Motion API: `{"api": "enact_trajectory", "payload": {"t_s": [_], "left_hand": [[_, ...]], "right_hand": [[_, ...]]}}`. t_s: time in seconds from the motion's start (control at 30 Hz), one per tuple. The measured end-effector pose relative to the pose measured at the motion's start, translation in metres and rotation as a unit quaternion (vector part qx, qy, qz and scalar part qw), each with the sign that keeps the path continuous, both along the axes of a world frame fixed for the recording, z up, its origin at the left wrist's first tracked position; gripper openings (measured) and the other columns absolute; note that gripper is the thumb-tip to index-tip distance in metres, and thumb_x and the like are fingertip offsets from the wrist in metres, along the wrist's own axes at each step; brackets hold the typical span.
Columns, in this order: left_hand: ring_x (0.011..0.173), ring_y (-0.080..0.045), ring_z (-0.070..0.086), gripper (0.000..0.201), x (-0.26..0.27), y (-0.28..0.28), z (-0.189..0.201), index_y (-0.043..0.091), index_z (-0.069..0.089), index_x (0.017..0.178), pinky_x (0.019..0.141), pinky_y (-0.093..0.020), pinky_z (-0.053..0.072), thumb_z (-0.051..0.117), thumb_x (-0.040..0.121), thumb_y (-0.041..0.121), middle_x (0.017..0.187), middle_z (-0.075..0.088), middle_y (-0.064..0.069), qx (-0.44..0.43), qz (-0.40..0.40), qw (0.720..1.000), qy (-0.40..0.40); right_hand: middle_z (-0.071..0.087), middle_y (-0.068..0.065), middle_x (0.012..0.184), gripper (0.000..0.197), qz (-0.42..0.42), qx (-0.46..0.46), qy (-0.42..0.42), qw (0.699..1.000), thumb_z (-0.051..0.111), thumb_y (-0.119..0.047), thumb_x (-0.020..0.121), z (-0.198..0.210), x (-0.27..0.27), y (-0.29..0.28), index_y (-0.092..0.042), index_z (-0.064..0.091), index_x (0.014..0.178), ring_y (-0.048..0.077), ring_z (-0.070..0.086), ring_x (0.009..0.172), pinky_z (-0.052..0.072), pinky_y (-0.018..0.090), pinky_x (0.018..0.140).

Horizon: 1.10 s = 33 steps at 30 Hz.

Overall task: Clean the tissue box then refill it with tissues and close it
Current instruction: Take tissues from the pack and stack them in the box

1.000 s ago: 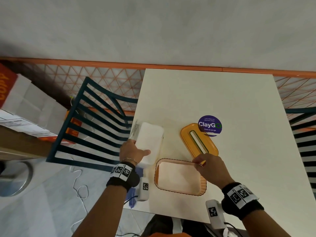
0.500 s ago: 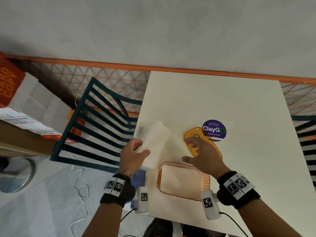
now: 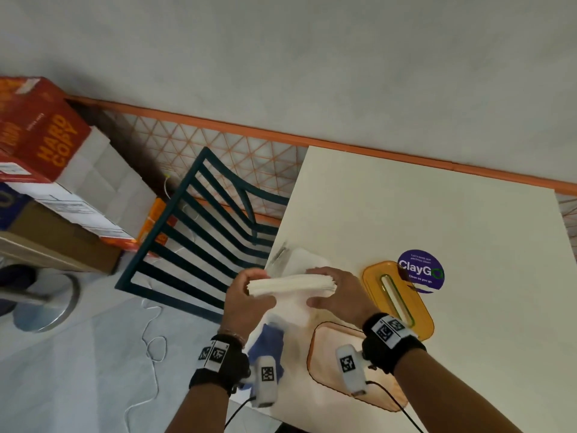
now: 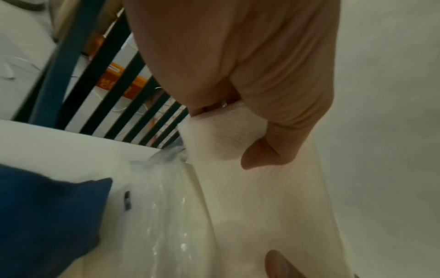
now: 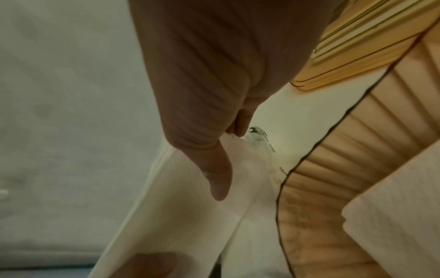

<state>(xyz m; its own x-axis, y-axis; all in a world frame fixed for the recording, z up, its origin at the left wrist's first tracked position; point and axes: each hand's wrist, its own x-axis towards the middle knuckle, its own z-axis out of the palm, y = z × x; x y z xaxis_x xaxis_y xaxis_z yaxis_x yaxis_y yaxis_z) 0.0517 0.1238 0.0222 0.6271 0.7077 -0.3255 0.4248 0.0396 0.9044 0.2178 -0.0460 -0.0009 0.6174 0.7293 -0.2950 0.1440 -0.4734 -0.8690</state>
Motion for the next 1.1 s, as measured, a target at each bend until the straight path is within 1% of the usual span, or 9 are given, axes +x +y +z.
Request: {"api": "enact_trajectory", "payload": {"t_s": [0.17, 0.37, 0.5, 0.6, 0.73, 0.83, 0.93, 1.0, 1.1], "left_hand": [[0.099, -0.022, 0.067, 0.069, 0.001, -0.008, -0.022, 0.019, 0.057, 0.118, 0.068, -0.024, 0.06, 0.071, 0.064, -0.02, 0.11, 0.066, -0.007, -0.057, 0.07, 0.995, -0.036], [0.09, -0.022, 0.065, 0.052, 0.014, -0.014, -0.021, 0.009, 0.058, 0.112, 0.068, -0.019, 0.057, 0.069, 0.07, -0.02, 0.098, 0.065, -0.005, -0.03, 0.079, 0.996, -0.018], [0.095, -0.023, 0.067, 0.044, 0.015, -0.007, -0.002, 0.017, 0.061, 0.116, 0.08, -0.039, 0.06, 0.071, 0.078, -0.003, 0.099, 0.068, 0.0, -0.029, 0.068, 0.997, 0.023], [0.097, -0.022, 0.068, 0.044, 0.013, -0.007, 0.023, 0.021, 0.062, 0.117, 0.071, -0.031, 0.057, 0.071, 0.08, 0.0, 0.105, 0.07, -0.004, -0.049, 0.018, 0.999, 0.013], [0.104, -0.017, 0.071, 0.041, 0.012, -0.026, 0.04, 0.025, 0.065, 0.121, 0.088, -0.042, 0.061, 0.075, 0.085, 0.011, 0.112, 0.075, 0.001, -0.097, -0.12, 0.988, 0.025], [0.104, -0.014, 0.074, 0.043, 0.012, -0.048, 0.028, 0.024, 0.069, 0.117, 0.094, -0.046, 0.06, 0.082, 0.076, 0.022, 0.111, 0.078, 0.004, -0.13, -0.202, 0.969, 0.056], [0.096, -0.009, 0.075, 0.041, 0.012, -0.071, 0.012, 0.026, 0.07, 0.111, 0.091, -0.041, 0.061, 0.086, 0.073, 0.023, 0.103, 0.079, 0.009, -0.071, -0.249, 0.959, 0.111], [0.092, -0.008, 0.074, 0.037, 0.012, -0.084, 0.004, 0.025, 0.072, 0.108, 0.086, -0.034, 0.062, 0.085, 0.073, 0.026, 0.099, 0.079, 0.01, -0.01, -0.276, 0.949, 0.154], [0.089, -0.009, 0.071, 0.034, 0.013, -0.101, -0.002, 0.023, 0.071, 0.104, 0.071, -0.021, 0.055, 0.083, 0.074, 0.032, 0.097, 0.076, 0.01, 0.072, -0.298, 0.929, 0.206]], "right_hand": [[0.074, -0.015, 0.116, 0.057, -0.026, 0.023, 0.023, 0.999, 0.092, -0.014, 0.064, 0.0, -0.007, 0.012, -0.032, 0.073, 0.115, 0.001, 0.067, 0.106, 0.053, 0.02, 0.092], [0.077, -0.009, 0.099, 0.039, -0.059, 0.008, 0.023, 0.998, 0.087, -0.011, 0.068, 0.0, -0.013, 0.015, -0.029, 0.074, 0.1, 0.007, 0.071, 0.093, 0.06, 0.034, 0.087], [0.077, -0.004, 0.092, 0.03, -0.08, 0.017, 0.032, 0.996, 0.09, -0.017, 0.07, 0.021, -0.003, 0.006, -0.025, 0.075, 0.095, 0.009, 0.069, 0.085, 0.057, 0.028, 0.076], [0.079, -0.001, 0.095, 0.031, -0.078, 0.03, 0.08, 0.993, 0.091, -0.019, 0.074, 0.055, 0.004, -0.015, -0.02, 0.074, 0.101, 0.007, 0.072, 0.086, 0.059, 0.023, 0.074], [0.08, -0.004, 0.102, 0.034, -0.067, 0.008, 0.125, 0.99, 0.087, -0.029, 0.08, 0.077, 0.005, -0.071, -0.018, 0.073, 0.11, 0.013, 0.076, 0.095, 0.061, 0.031, 0.083], [0.08, -0.001, 0.101, 0.032, -0.061, -0.047, 0.171, 0.982, 0.084, -0.031, 0.083, 0.071, -0.004, -0.117, -0.018, 0.072, 0.11, 0.017, 0.076, 0.094, 0.062, 0.035, 0.083], [0.077, 0.001, 0.094, 0.022, -0.048, -0.126, 0.161, 0.978, 0.081, -0.027, 0.086, 0.056, -0.017, -0.151, -0.016, 0.072, 0.103, 0.018, 0.073, 0.086, 0.063, 0.031, 0.077], [0.075, 0.0, 0.104, 0.028, -0.038, -0.162, 0.149, 0.975, 0.08, -0.029, 0.085, 0.043, -0.024, -0.162, -0.018, 0.07, 0.108, 0.02, 0.072, 0.094, 0.063, 0.037, 0.084], [0.069, -0.009, 0.106, 0.029, -0.034, -0.228, 0.063, 0.971, 0.079, -0.035, 0.084, 0.03, -0.033, -0.165, -0.023, 0.066, 0.108, 0.009, 0.066, 0.093, 0.056, 0.021, 0.08]]}}
